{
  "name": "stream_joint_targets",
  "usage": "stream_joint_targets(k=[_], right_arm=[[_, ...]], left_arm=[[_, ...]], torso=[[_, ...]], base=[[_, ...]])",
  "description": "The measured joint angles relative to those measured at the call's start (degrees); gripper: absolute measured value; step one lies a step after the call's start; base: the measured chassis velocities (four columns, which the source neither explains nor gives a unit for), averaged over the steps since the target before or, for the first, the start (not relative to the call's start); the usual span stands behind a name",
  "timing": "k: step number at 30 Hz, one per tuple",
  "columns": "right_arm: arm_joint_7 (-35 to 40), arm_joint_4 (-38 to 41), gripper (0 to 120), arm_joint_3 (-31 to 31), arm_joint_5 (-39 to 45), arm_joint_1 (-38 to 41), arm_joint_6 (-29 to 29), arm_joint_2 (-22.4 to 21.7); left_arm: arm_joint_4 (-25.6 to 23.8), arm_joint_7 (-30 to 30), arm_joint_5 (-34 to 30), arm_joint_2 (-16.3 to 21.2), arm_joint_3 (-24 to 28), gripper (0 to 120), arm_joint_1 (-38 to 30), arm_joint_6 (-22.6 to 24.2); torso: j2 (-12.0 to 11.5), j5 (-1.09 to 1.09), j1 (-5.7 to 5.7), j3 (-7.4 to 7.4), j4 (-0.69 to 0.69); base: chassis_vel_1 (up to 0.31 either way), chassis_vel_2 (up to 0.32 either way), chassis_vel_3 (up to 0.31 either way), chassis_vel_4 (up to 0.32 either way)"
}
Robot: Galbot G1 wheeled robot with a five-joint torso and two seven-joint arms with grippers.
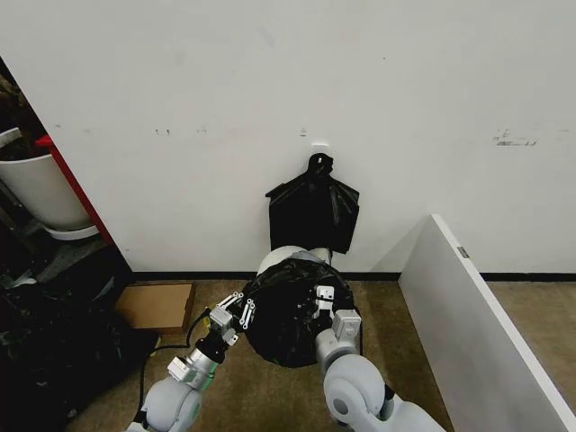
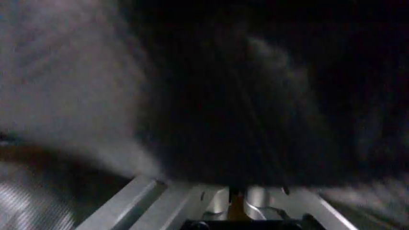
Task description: Place the garbage bag over the trash bin.
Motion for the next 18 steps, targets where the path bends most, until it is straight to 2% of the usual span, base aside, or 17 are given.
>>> stream_joint_targets(k=[18], right_arm=[[0.35,-7.96,0,0.03,0.18,3.16,-0.61,2.55]], left_arm=[[-0.24,2.14,0.42,-0.37,0.41,4,0.66,-0.56]], torso=[[0.00,0.00,0.00,0.00,0.00]], base=[[0.000,0.000,0.000,0.000]])
